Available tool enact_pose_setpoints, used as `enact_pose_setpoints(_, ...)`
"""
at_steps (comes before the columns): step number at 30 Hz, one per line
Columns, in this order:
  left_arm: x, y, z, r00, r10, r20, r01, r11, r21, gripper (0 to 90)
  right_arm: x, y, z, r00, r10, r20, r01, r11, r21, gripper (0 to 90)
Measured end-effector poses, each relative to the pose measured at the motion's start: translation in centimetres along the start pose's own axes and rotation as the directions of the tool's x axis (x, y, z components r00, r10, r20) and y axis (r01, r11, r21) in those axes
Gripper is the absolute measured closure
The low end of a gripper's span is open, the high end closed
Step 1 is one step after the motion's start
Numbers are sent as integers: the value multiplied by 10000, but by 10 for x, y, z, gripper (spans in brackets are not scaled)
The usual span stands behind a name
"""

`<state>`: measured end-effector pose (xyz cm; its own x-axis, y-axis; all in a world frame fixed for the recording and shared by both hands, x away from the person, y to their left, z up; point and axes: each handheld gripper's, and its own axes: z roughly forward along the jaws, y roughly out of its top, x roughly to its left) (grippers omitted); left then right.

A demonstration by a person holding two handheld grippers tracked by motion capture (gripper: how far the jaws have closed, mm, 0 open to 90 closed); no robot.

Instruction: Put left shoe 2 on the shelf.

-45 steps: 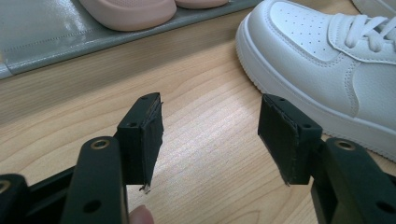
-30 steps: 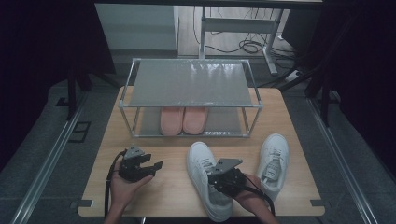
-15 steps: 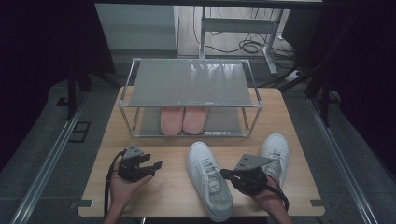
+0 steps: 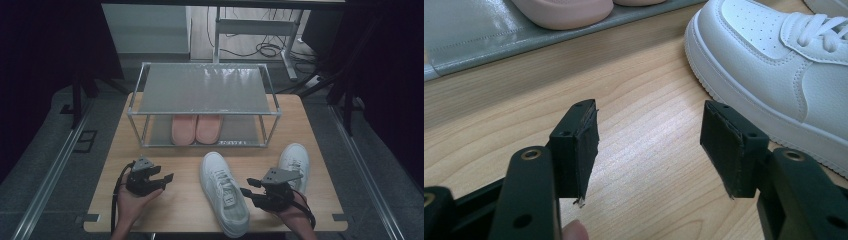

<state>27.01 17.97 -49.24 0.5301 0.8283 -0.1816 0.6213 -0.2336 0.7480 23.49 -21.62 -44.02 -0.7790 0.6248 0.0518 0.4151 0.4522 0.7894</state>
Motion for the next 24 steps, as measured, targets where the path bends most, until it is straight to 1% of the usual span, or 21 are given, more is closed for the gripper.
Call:
enact_pose_setpoints(3, 1, 1, 0, 10000, -32, -6, 32, 10000, 30, 407, 1, -2, 5, 10000, 64, 41, -65, 9998, 194, 533)
enact_pose_setpoints(6, 2, 1, 2, 10000, -17, -14, 18, 10000, 58, 407, 3, -3, 11, 9999, 106, 79, -109, 9992, 385, 519)
enact_pose_setpoints(8, 1, 1, 3, 10000, 14, 30, -14, 10000, 73, 407, 5, -4, 16, 9999, 34, 124, -40, 9985, 554, 511)
enact_pose_setpoints(14, -1, 1, 4, 9999, 53, 87, -54, 9999, 89, 406, 10, -3, 29, 9995, -70, 316, 45, 9970, 778, 511)
enact_pose_setpoints(17, -1, 1, 4, 10000, 32, 89, -33, 10000, 84, 406, 10, -3, 35, 9991, -42, 429, 5, 9963, 859, 515)
enact_pose_setpoints(20, -1, 1, 5, 10000, 47, 84, -48, 9999, 119, 406, 10, -4, 41, 9982, 20, 606, -78, 9954, 950, 520)
enact_pose_setpoints(24, -1, 0, 7, 9999, 67, 93, -69, 9998, 206, 406, 11, -5, 48, 9973, 296, 669, -360, 9947, 966, 533)
